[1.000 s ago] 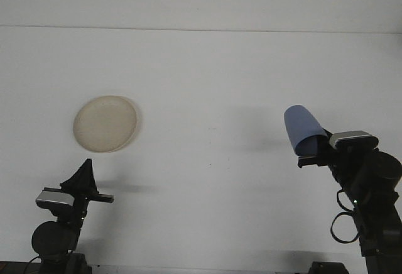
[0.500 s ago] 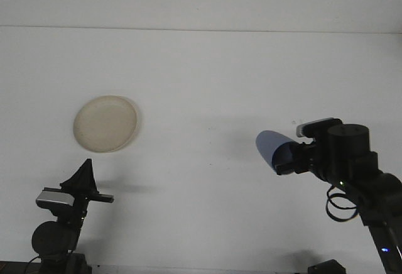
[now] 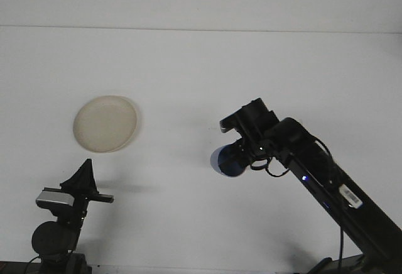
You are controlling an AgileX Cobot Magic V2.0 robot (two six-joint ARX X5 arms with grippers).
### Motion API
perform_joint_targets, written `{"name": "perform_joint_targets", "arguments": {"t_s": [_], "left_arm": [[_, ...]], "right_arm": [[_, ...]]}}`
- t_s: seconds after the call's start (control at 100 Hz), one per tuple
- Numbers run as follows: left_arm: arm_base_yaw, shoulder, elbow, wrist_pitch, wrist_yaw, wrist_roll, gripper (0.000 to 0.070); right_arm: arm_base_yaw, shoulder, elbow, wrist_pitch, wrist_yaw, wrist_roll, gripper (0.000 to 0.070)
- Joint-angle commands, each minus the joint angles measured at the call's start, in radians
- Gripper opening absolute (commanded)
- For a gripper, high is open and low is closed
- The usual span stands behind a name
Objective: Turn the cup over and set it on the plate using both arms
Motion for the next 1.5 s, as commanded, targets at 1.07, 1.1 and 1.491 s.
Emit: {"name": "perform_joint_targets", "arguments": {"t_s": [1.07,1.1,1.491], "left_arm": [[-0.002,-0.002,-0.02,0.01,0.002,-0.006,0.0012],[-0.002,-0.002,-0.02,0.01,0.002,-0.006,0.0012],[-0.001,-0.002,-0.02,0.01,0.002,-0.006,0.0012]], "right_arm": [[0.132,0.36,0.165,-0.106,0.043,-0.104,0.0039],[0.132,0.36,0.165,-0.106,0.043,-0.104,0.0064],[0.13,0.359,0.179,-0.124,0.044,-0.093,0.0448]]}}
